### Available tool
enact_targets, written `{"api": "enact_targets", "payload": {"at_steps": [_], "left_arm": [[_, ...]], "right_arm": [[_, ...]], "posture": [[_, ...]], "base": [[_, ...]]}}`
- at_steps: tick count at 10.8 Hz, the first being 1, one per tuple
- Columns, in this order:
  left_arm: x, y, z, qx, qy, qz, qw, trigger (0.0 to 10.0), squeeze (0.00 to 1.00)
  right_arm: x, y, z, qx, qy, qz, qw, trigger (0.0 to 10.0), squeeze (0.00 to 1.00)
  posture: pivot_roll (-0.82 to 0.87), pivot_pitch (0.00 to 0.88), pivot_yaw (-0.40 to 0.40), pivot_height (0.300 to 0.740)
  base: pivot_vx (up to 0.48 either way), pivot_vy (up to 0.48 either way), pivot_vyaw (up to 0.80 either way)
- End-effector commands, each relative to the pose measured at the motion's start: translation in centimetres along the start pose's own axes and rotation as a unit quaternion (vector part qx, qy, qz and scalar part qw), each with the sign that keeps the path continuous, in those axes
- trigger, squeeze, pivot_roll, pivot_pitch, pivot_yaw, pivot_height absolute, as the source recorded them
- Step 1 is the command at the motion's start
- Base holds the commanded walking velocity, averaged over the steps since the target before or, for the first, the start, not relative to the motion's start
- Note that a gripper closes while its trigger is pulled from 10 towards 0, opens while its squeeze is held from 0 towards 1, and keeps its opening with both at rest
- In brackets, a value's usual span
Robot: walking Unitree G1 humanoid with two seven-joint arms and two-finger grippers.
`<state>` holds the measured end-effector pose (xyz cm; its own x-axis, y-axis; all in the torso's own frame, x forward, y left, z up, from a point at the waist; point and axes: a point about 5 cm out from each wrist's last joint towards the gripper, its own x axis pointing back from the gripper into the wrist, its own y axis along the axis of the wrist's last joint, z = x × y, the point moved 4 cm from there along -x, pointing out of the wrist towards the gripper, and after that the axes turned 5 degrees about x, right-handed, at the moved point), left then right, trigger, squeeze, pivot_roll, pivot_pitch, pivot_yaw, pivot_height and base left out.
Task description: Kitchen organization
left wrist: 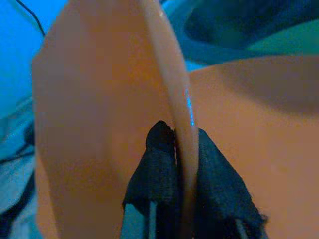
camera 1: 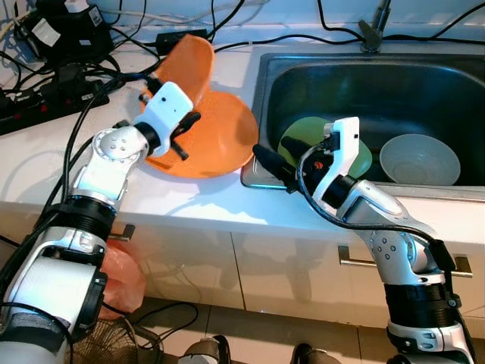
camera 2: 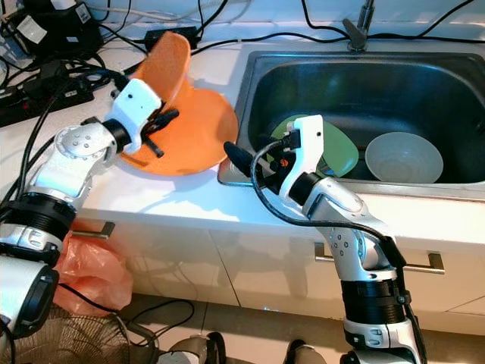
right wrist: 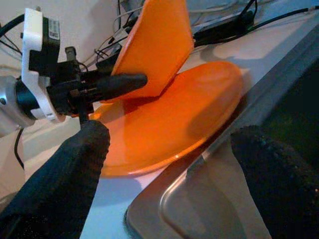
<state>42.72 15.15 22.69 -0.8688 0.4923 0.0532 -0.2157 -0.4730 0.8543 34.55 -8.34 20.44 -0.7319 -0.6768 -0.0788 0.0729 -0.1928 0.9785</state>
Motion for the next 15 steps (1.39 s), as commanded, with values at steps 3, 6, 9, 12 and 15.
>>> {"api": "enact_targets", "payload": {"at_steps": [3, 6, 9, 12, 15], "left_arm": [[0.6, 0.5, -1.3, -0.104, 0.057, -0.054, 0.992, 0.0, 0.0], [1.5, 1.2, -2.9, -0.189, 0.114, -0.114, 0.969, 0.0, 0.0], [1.3, 0.8, -6.2, -0.273, 0.093, -0.133, 0.948, 0.0, 0.0], [0.4, -0.4, -9.0, -0.351, 0.068, -0.125, 0.926, 0.0, 0.0], [0.0, -1.0, -9.7, -0.378, 0.058, -0.118, 0.916, 0.0, 0.0]], "right_arm": [[-0.4, 1.4, -0.6, -0.026, -0.011, -0.024, 0.999, 10.0, 0.0], [-0.8, 3.3, -1.5, -0.054, -0.024, -0.054, 0.997, 10.0, 0.0], [-1.1, 5.2, -2.2, -0.05, -0.025, -0.07, 0.996, 10.0, 0.0], [-1.8, 8.4, -1.6, -0.03, -0.002, -0.091, 0.995, 10.0, 0.0], [-1.9, 9.4, -1.6, -0.027, 0.003, -0.104, 0.994, 10.0, 0.0]], "posture": [[0.05, 0.134, 0.111, 0.74], [0.05, 0.131, 0.105, 0.74], [0.04, 0.123, 0.094, 0.74], [0.04, 0.117, 0.09, 0.74], [0.03, 0.114, 0.093, 0.74]], "base": [[0.0, 0.0, 0.0], [0.0, 0.0, 0.0], [0.0, 0.0, 0.0], [0.0, 0.0, 0.0], [0.0, 0.0, 0.0]]}}
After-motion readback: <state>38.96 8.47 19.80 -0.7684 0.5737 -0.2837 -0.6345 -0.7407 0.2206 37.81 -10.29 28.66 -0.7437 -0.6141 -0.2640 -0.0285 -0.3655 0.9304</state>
